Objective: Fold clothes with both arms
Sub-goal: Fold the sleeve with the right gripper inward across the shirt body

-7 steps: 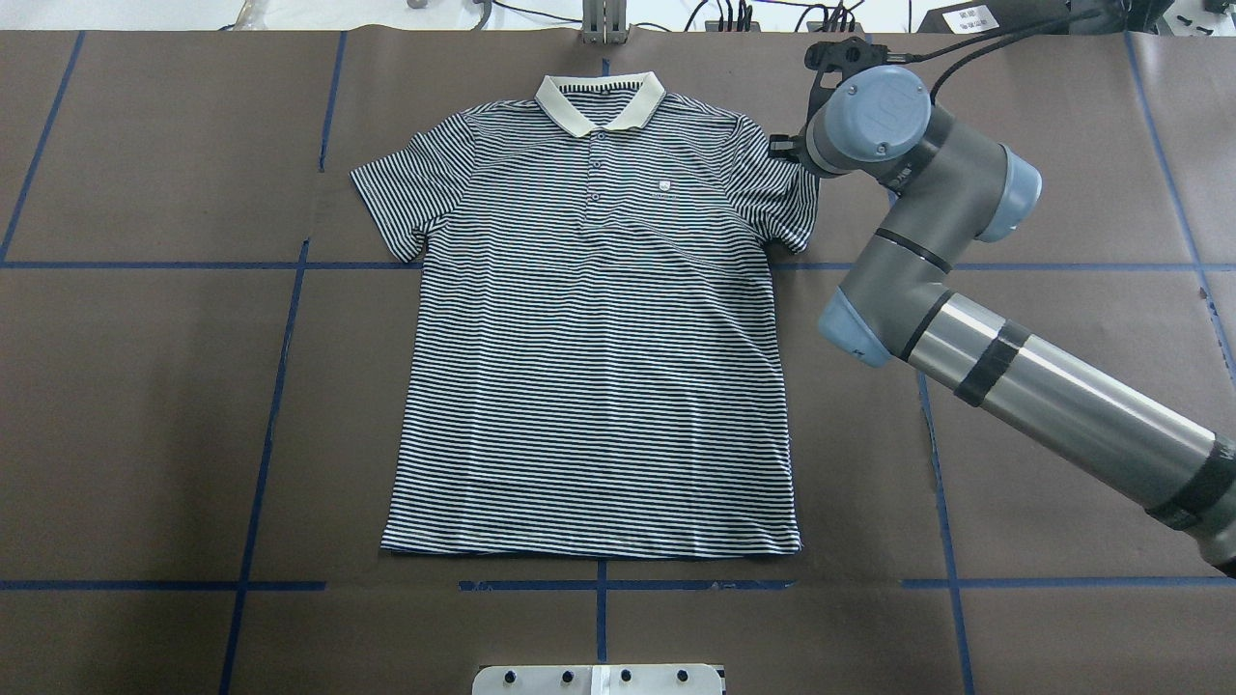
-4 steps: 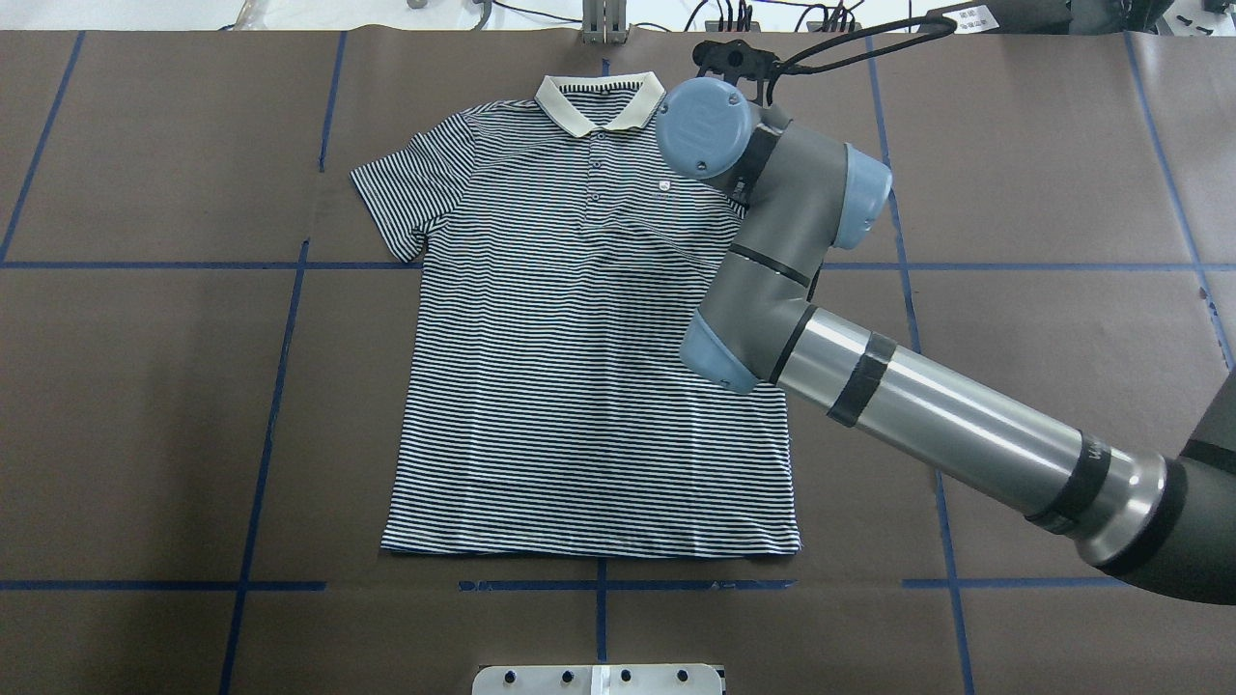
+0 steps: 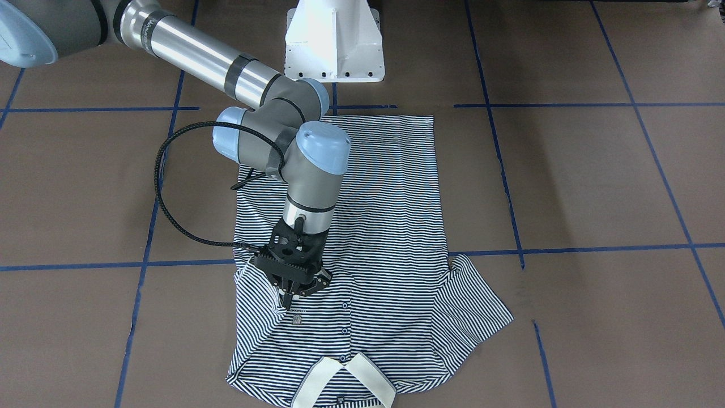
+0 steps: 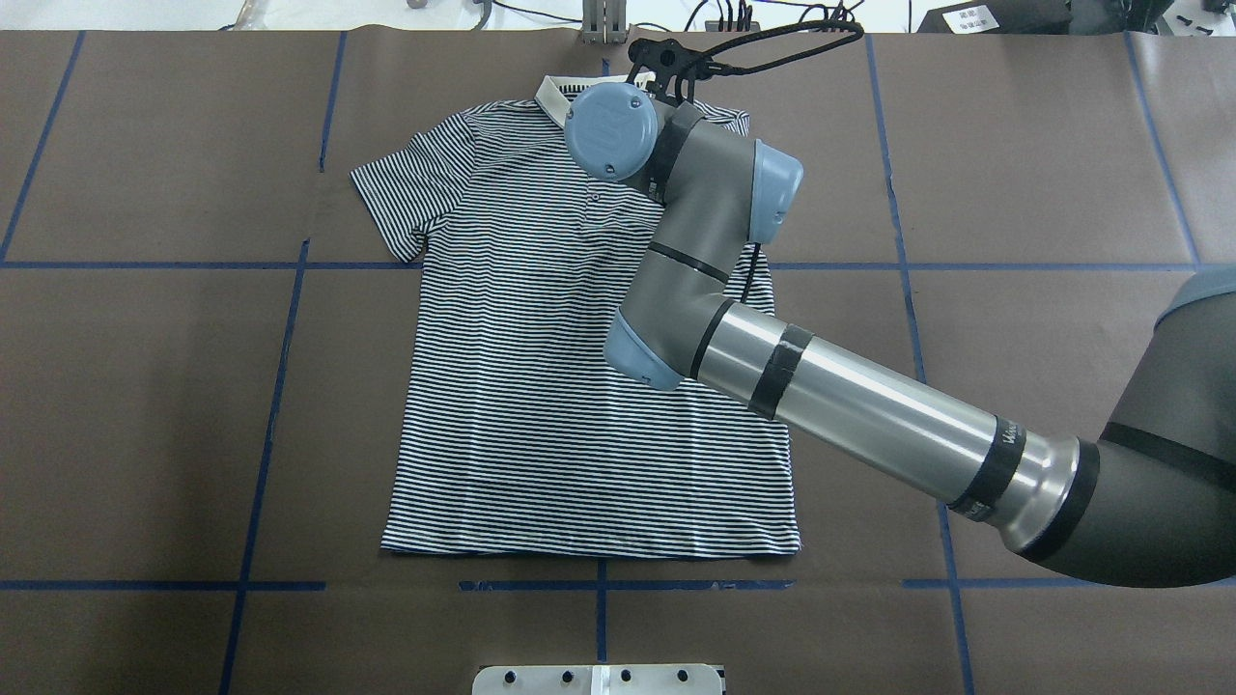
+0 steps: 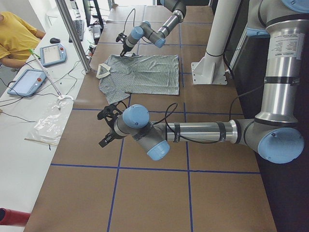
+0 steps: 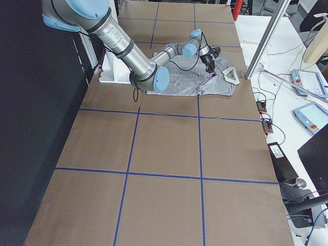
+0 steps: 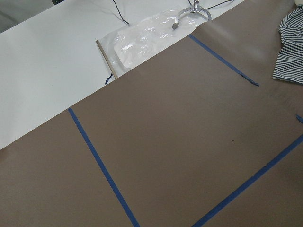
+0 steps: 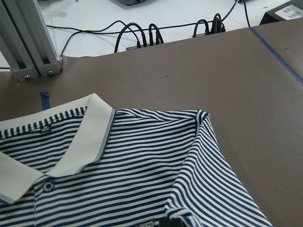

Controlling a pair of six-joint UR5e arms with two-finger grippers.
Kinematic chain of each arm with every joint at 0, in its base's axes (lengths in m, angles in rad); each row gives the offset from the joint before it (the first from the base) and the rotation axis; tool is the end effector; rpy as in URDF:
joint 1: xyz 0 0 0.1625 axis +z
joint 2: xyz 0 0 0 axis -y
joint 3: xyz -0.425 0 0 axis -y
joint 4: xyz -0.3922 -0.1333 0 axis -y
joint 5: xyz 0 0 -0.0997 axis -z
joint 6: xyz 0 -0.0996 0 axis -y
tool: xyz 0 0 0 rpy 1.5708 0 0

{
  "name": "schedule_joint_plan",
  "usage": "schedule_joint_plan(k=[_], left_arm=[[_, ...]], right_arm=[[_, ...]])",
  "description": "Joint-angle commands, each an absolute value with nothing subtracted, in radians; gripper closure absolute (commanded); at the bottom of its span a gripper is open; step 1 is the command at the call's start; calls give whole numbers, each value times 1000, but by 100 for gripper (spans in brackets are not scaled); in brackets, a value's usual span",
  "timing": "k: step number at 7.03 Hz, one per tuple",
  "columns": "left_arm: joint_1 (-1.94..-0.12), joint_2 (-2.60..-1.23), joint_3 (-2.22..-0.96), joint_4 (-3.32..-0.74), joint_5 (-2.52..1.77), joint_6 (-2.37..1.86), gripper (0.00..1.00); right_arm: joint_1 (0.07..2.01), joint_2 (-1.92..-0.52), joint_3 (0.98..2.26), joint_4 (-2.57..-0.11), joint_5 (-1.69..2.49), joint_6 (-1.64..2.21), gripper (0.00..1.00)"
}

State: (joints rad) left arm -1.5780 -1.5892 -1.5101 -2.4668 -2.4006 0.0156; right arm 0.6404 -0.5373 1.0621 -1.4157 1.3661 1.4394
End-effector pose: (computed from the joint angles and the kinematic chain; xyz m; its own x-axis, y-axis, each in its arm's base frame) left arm -0.0635 -0.5154 0.5730 0.6790 0.5614 -0.4731 -0.0059 0.6485 0.7612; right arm -0.5845 -0.6271 0.1967 0.7083 0.3678 0.6026 -0.5999 0.7635 0.2391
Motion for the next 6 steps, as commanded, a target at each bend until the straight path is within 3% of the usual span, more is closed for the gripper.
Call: schedule_joint_plan(k=[1, 4, 6], left_arm=[[-1575, -1589, -1509, -2467, -2401, 15, 0], [-1568, -1615, -1509, -2473, -2399, 12, 0], [-1504, -1623, -1516, -2613, -2401, -207, 0]], right_arm=[[638, -488, 1003, -1413, 1339, 1453, 0], [757, -520, 1109, -1419, 1600, 1159, 0], [913, -770, 1388, -1413, 1797, 923, 0]])
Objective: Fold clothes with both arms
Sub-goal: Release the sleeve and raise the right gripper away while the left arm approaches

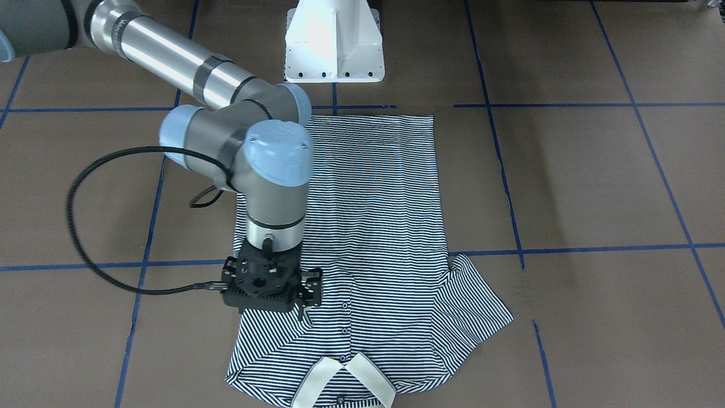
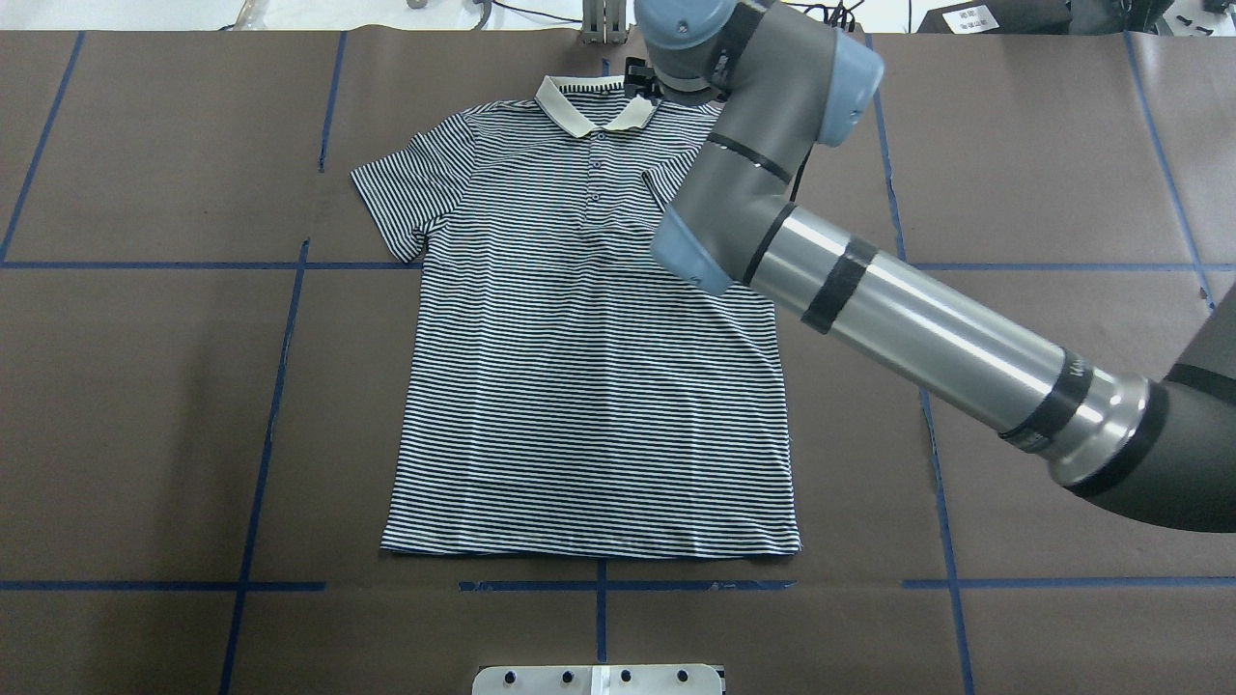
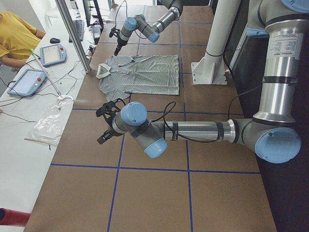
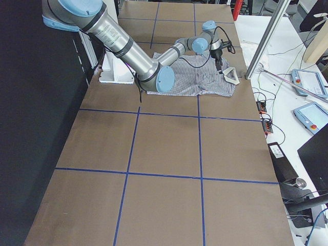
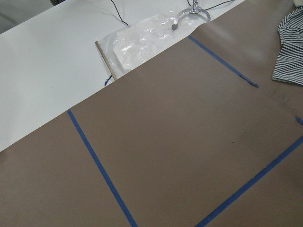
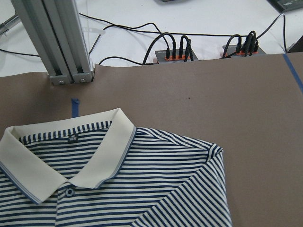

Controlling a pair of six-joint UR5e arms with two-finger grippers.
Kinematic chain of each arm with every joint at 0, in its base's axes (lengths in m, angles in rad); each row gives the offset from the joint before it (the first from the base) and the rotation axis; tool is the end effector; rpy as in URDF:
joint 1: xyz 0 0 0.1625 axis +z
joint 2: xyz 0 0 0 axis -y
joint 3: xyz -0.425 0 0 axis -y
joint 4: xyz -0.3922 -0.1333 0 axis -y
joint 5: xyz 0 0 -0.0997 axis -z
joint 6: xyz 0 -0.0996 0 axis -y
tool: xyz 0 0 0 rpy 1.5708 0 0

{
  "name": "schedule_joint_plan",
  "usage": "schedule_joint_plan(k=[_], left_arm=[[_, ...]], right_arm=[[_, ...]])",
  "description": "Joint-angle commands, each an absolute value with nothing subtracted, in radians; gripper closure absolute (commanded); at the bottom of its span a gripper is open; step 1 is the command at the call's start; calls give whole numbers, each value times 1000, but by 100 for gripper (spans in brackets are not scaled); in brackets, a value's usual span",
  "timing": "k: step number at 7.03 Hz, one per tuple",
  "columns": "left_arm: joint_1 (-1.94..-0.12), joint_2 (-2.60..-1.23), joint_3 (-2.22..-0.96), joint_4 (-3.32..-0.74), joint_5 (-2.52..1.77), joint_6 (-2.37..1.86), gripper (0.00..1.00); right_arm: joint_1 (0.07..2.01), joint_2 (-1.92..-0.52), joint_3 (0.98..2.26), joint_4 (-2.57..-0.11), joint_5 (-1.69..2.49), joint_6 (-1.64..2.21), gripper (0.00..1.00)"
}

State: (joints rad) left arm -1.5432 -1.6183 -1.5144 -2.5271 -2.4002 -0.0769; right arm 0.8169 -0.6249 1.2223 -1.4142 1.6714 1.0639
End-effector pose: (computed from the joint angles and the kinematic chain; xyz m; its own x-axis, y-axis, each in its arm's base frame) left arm -0.0453 -0.5266 0.5488 0.6578 0.5706 -0.4917 0.0345 0.6293 0.7764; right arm -0.4642 -0.6745 0.1945 0.7655 0.1097 0.6340 -0.3508 0.8972 0.2683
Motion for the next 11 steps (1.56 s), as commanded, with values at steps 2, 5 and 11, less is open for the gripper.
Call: schedule_joint_plan(k=[2, 5, 11], left_arm=[[-1315, -1742, -1502, -2623, -2350, -565, 0], [-993, -1918, -1433, -2549, -1916, -1088, 8], [-907, -2206, -1065, -2441, -1743, -1018, 40]], right_arm=[[1069, -966, 1544, -1404, 2006, 671, 0], [1107, -1194, 1679, -1213, 2075, 714, 0], [1104, -1210, 1689, -1198, 2068, 730, 0]])
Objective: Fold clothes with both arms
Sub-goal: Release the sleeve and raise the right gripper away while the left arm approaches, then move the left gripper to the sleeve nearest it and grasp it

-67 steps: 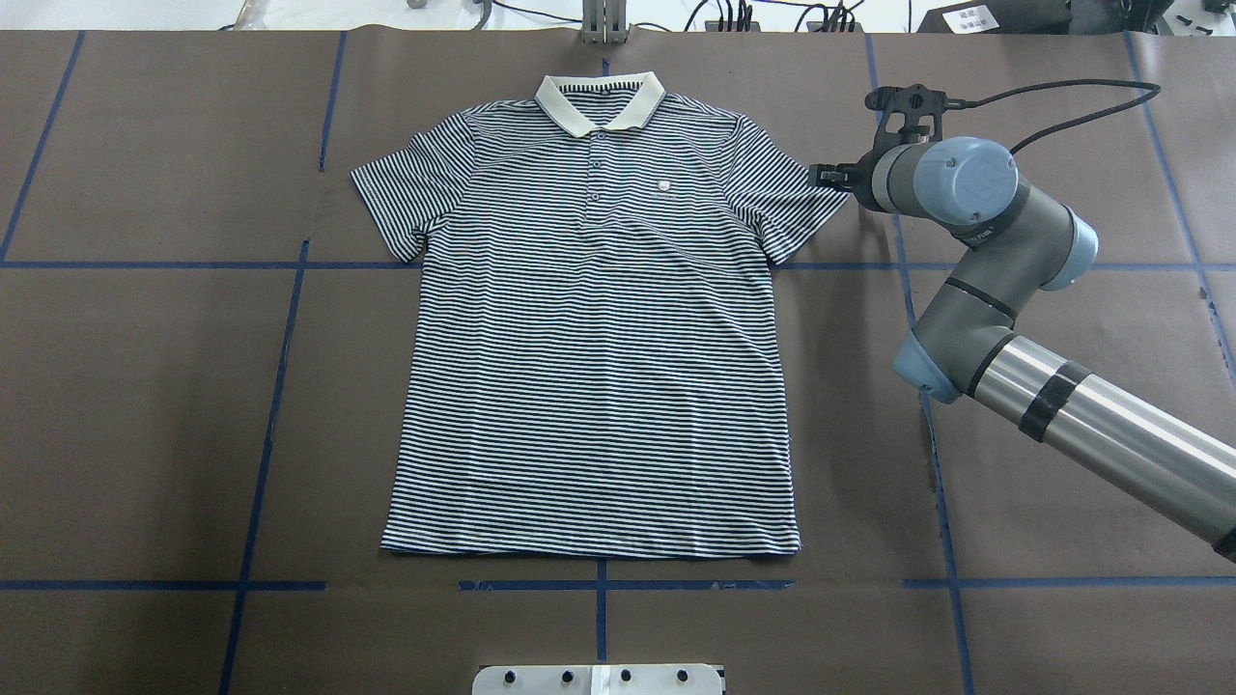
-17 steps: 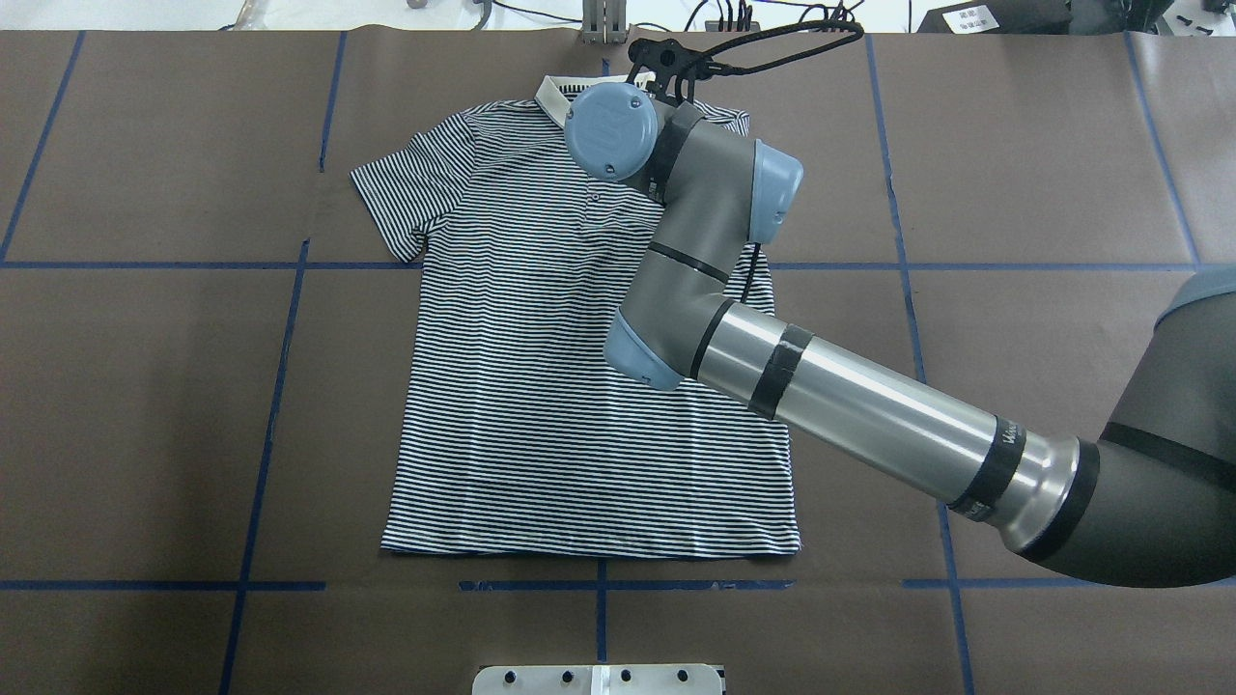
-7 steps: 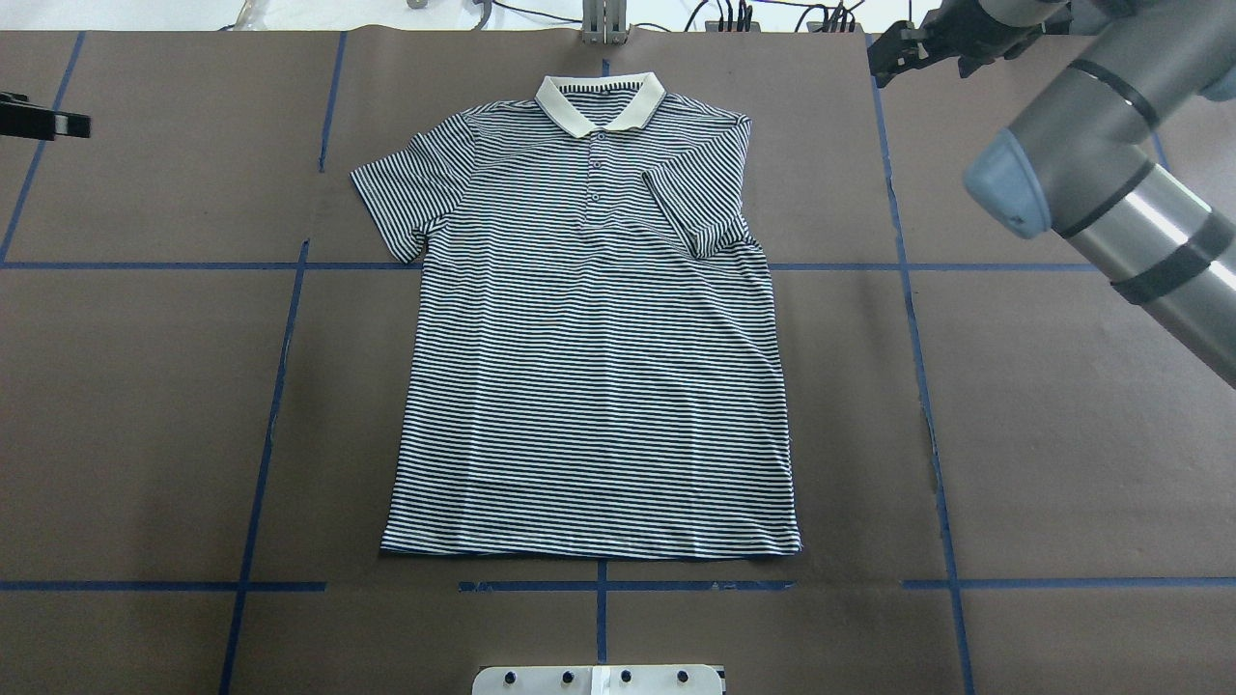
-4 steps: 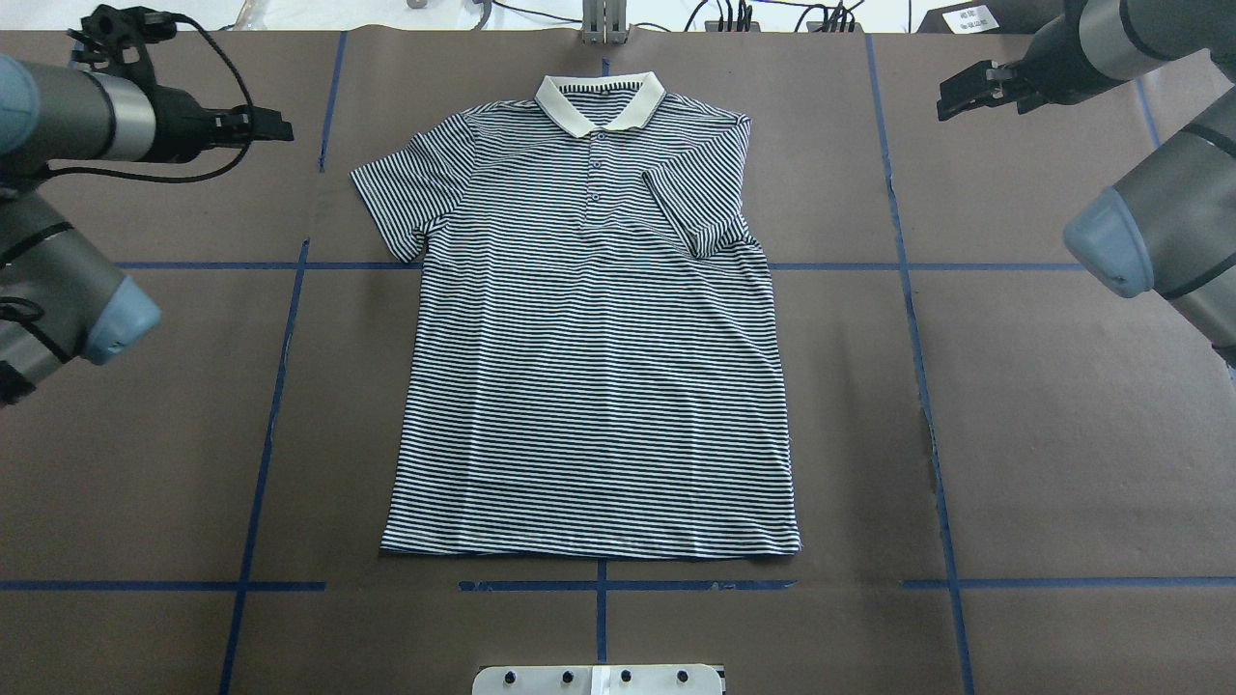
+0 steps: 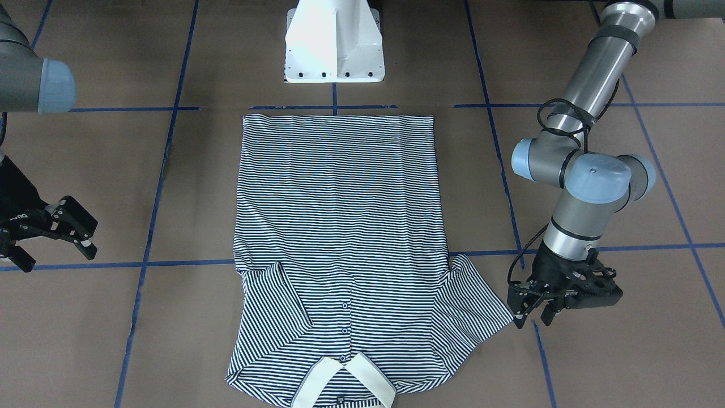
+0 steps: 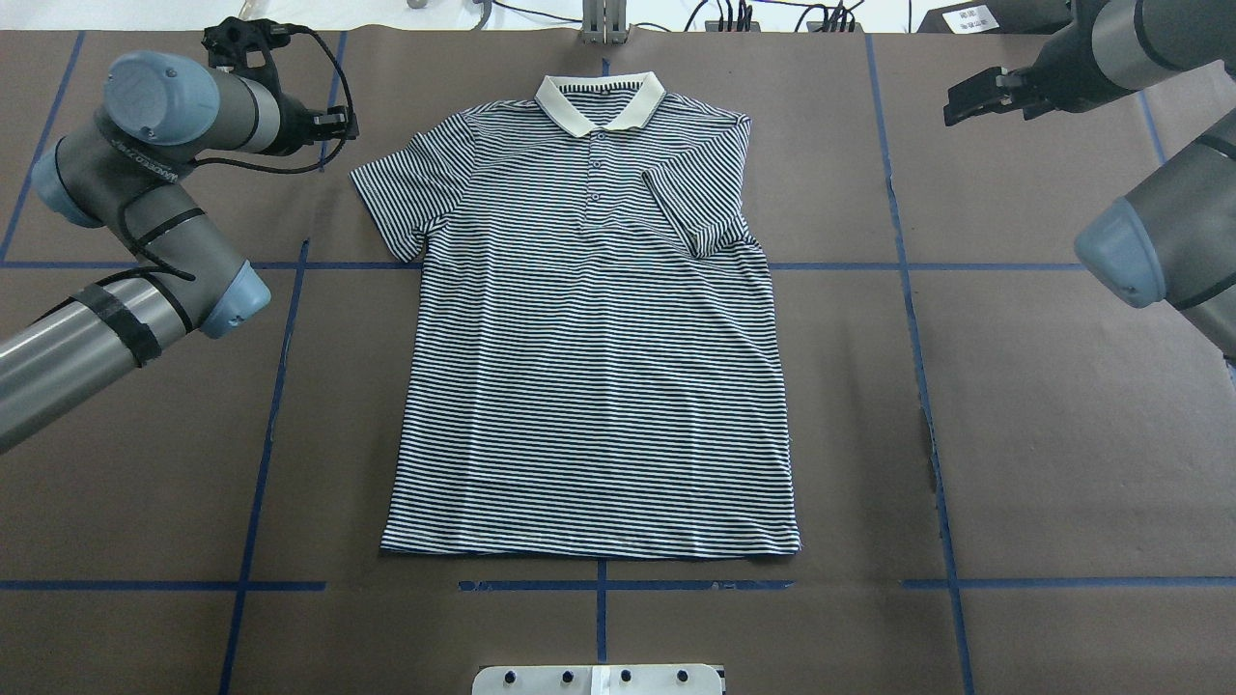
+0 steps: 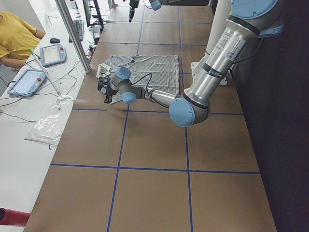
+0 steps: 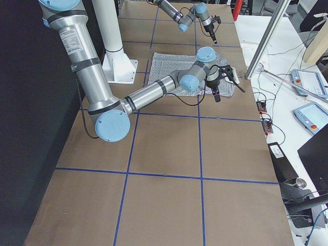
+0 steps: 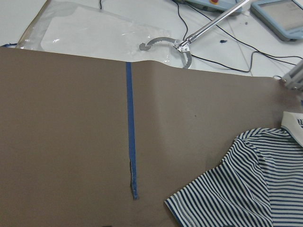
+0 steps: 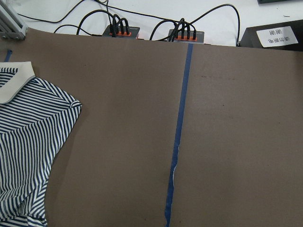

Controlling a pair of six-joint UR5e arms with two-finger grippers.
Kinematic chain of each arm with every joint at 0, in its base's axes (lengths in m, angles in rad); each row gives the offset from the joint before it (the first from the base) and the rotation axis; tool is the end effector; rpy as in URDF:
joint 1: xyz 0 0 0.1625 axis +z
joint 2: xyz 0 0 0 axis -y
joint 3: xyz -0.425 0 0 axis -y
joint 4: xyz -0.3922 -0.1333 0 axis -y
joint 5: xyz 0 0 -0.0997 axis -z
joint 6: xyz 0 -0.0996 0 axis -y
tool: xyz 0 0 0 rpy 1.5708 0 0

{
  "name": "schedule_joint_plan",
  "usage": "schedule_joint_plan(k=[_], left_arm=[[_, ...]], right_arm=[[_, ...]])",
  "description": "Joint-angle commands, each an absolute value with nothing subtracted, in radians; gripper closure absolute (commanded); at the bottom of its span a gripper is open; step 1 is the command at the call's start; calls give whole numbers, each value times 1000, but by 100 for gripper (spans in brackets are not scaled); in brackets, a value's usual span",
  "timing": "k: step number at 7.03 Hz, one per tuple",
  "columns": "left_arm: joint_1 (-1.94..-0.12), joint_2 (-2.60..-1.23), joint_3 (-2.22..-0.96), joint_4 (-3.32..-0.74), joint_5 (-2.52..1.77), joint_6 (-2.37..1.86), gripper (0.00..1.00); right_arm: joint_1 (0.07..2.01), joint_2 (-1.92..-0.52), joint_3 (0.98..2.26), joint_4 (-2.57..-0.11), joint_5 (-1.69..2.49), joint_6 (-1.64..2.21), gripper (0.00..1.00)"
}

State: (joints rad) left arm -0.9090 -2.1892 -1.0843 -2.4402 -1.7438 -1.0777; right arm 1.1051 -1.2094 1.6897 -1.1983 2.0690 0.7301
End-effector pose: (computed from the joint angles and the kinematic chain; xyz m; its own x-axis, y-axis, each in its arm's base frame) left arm 0.3825 -0.6801 0.4261 0.6176 -0.0340 -0.7858 0.4492 0.8353 0.3169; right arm -0.2061 -0.6010 0.3613 0.6614 -0.1415 0.7365 -0.1956 0.9155 0.3515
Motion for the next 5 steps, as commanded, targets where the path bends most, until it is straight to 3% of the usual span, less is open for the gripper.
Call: schedule_joint_plan(k=[1, 5], left_arm=[[-907, -2209, -1055, -2441, -1744, -953, 41], [-881, -2249, -1008, -2456, -1744, -891, 42]], right_arm=[[1104, -1209, 1684, -1200, 2068, 729, 0], [1104, -1209, 1680, -1200, 2066, 729, 0]])
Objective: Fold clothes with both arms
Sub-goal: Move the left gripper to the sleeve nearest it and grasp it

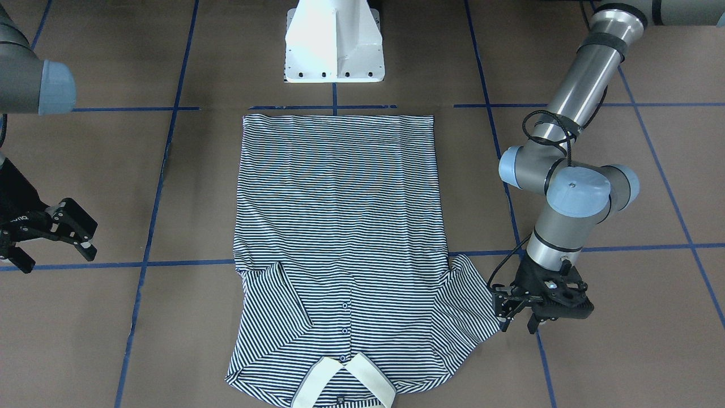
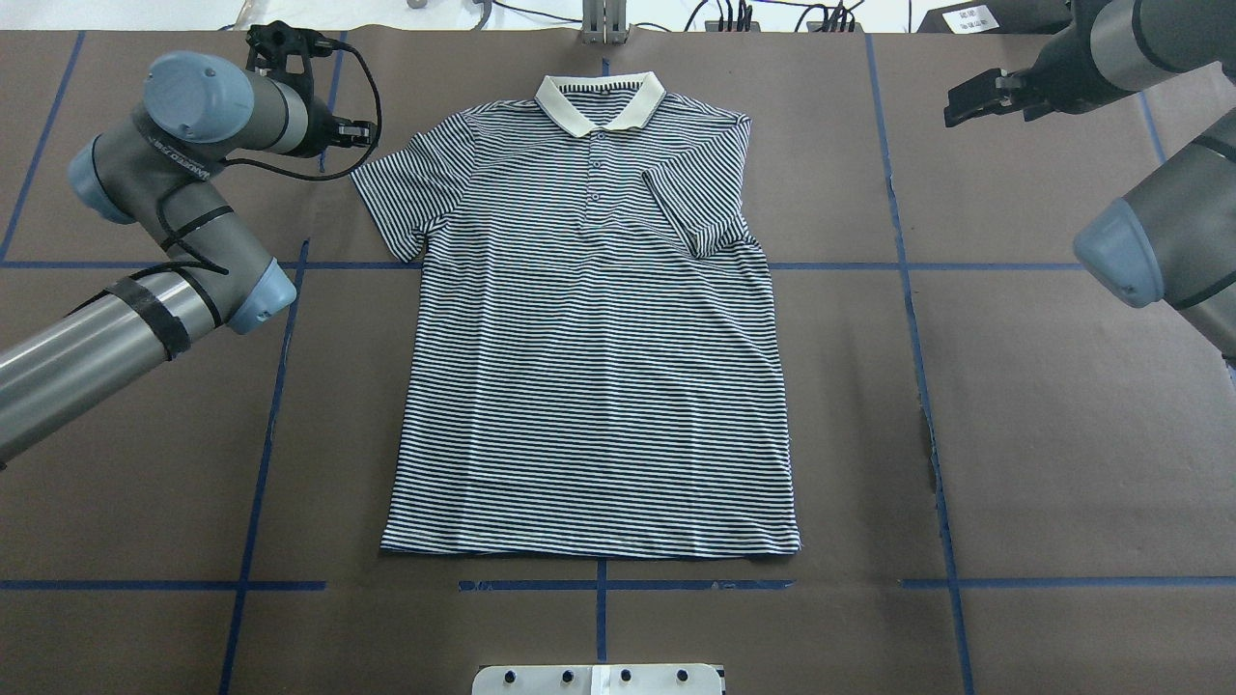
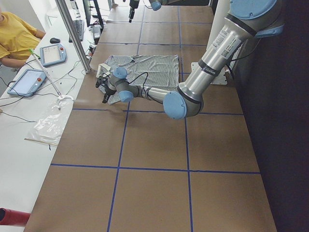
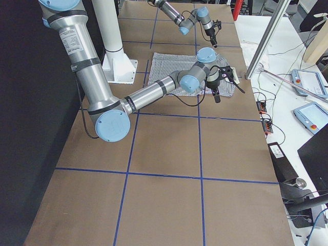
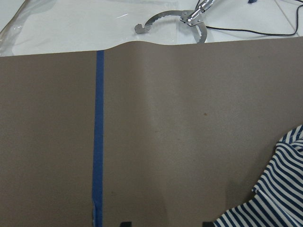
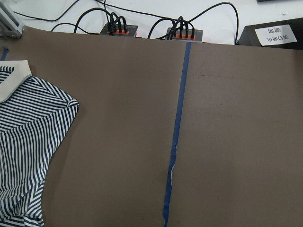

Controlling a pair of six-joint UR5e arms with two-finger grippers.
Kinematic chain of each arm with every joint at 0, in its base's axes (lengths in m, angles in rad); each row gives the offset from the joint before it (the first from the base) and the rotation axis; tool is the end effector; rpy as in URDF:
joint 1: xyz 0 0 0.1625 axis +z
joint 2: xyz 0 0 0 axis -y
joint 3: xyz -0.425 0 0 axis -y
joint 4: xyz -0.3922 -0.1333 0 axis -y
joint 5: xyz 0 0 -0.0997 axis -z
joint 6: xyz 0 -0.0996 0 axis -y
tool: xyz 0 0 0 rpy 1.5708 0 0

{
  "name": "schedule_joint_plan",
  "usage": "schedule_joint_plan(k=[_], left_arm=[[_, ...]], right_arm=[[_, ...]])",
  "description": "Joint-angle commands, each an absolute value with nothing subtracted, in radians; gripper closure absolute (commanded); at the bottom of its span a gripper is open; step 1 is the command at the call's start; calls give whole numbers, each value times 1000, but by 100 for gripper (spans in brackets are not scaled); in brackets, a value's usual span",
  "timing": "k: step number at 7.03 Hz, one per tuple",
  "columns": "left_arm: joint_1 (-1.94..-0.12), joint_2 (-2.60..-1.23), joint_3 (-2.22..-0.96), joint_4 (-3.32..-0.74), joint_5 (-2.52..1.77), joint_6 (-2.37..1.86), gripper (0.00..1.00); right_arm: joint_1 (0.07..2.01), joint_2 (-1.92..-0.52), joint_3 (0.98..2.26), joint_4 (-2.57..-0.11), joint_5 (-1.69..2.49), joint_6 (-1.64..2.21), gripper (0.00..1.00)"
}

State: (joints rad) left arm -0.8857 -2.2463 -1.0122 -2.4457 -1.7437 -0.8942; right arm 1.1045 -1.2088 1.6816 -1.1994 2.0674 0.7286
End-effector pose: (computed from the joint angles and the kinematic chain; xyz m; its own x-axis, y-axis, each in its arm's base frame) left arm 0.4112 -0.6868 0.4187 0.6905 0.1297 -0.7116 0.3069 0.8382 0.4507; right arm -0.2072 -0.6026 0.3650 0.6654 -0.1371 0.7338 -0.1935 0.9177 0.3469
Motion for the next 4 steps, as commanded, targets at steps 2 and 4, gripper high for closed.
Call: schedule_joint_plan(k=[2, 4], left_arm=[[-867, -2246, -1002, -2457, -1744, -891, 43], [-861, -2241, -999, -2459, -1743, -894, 44]], right_arm=[[1104, -1209, 1677, -1200, 2066, 729, 0], [1103, -1209, 1674, -1200, 2066, 729, 0]])
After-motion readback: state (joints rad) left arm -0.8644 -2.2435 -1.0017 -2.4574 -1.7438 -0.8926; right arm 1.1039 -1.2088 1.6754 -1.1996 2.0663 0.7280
